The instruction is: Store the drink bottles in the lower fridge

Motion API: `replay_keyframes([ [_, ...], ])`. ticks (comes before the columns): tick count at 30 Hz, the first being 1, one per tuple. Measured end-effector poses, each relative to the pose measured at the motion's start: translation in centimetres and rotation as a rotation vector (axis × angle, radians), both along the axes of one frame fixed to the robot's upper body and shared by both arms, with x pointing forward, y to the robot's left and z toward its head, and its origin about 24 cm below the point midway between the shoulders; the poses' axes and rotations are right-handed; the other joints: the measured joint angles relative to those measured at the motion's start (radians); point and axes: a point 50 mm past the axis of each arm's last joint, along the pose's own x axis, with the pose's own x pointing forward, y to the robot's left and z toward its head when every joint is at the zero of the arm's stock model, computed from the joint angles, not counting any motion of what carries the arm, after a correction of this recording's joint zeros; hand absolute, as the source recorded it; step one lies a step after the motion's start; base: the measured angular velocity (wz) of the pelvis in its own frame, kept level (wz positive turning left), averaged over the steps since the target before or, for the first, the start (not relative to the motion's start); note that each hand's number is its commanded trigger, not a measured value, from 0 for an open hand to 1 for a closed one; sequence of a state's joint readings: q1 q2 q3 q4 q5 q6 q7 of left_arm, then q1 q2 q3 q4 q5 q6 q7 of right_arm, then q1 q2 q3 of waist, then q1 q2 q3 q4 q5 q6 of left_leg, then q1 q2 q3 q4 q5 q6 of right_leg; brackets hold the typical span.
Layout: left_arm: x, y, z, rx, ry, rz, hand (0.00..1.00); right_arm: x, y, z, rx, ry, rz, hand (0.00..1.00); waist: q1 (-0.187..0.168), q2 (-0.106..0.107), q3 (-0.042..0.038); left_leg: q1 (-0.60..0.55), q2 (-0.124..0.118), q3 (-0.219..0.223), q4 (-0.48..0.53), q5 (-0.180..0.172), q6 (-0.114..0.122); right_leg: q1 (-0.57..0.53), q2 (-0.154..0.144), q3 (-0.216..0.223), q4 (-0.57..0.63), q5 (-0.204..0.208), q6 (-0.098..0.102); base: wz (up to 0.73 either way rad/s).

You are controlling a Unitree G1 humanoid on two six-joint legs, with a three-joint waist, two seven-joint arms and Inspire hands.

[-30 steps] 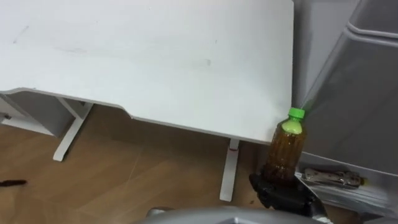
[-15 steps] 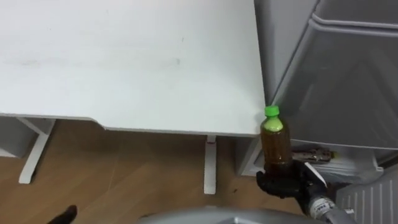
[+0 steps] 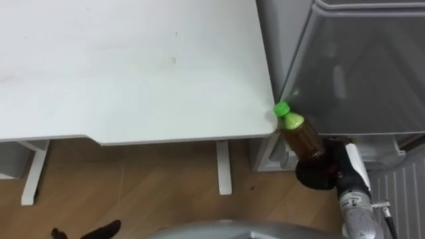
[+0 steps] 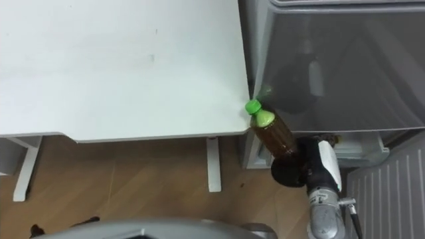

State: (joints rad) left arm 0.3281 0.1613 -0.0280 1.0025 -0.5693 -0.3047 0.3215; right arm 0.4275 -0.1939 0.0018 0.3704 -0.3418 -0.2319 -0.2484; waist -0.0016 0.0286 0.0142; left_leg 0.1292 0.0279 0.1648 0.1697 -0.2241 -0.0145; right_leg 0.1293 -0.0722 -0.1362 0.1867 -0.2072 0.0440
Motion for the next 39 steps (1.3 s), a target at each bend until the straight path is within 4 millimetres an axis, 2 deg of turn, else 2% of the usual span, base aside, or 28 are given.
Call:
replay_keyframes([
  [7, 1.5, -0.5, -0.1, -0.051, -0.047, -0.09, 0.0, 0.0, 0.3, 0.2, -0.011, -0.074, -0.033, 1.0, -0.005, 0.014, -0.0059, -0.001, 0.001, 0.021, -0.003, 0.0, 0.0, -0.01, 0.0, 0.013, 0.001, 0.0, 0.0, -0.07],
  [10, 1.6, -0.9, -0.2, -0.066, -0.048, -0.116, 0.0, 0.0, 0.5, 0.2, 0.006, -0.105, -0.062, 1.0, -0.02, 0.019, -0.0085, 0.002, 0.001, 0.023, -0.004, 0.0, 0.0, -0.009, 0.0, 0.015, 0.002, 0.0, 0.0, -0.01],
  [13, 1.5, -1.2, -0.3, -0.081, -0.042, -0.138, 0.0, -0.5, 0.0, -0.1, 0.034, -0.127, -0.172, 1.0, -0.025, 0.018, -0.0085, 0.006, 0.001, 0.024, -0.003, 0.0, 0.0, -0.007, 0.0, 0.018, 0.003, 0.0, 0.001, 0.0],
  [18, 1.2, -1.5, -0.5, -0.102, -0.014, -0.183, 0.0, -2.2, -2.0, -1.2, 0.103, -0.124, -0.517, 1.0, -0.029, 0.018, -0.0082, 0.004, 0.0, 0.027, -0.003, 0.0, 0.0, -0.016, 0.001, 0.028, 0.0, -0.001, 0.002, -0.02],
  [24, 0.6, -1.7, -0.7, -0.13, 0.018, -0.234, 0.0, -2.0, -3.8, -1.4, 0.151, -0.169, -0.784, 1.0, -0.022, 0.022, -0.0082, -0.003, 0.002, 0.032, -0.005, 0.0, 0.0, -0.032, 0.004, 0.031, 0.004, -0.001, 0.002, -0.01],
  [29, 1.0, -1.8, -0.7, -0.14, 0.003, -0.239, 0.0, -1.9, -3.7, -2.3, 0.275, -0.155, -0.932, 1.0, -0.02, 0.023, -0.0085, -0.016, 0.002, 0.027, -0.004, 0.0, 0.0, -0.04, 0.004, 0.025, 0.002, 0.0, 0.002, 0.02],
  [39, 1.1, -2.2, -0.7, -0.161, -0.006, -0.253, 0.0, -3.1, -3.2, -4.2, 0.577, -0.097, -1.151, 1.0, -0.018, 0.025, -0.008, -0.015, 0.002, 0.025, -0.003, 0.0, 0.0, -0.031, 0.002, 0.022, 0.003, 0.0, 0.002, 0.0],
])
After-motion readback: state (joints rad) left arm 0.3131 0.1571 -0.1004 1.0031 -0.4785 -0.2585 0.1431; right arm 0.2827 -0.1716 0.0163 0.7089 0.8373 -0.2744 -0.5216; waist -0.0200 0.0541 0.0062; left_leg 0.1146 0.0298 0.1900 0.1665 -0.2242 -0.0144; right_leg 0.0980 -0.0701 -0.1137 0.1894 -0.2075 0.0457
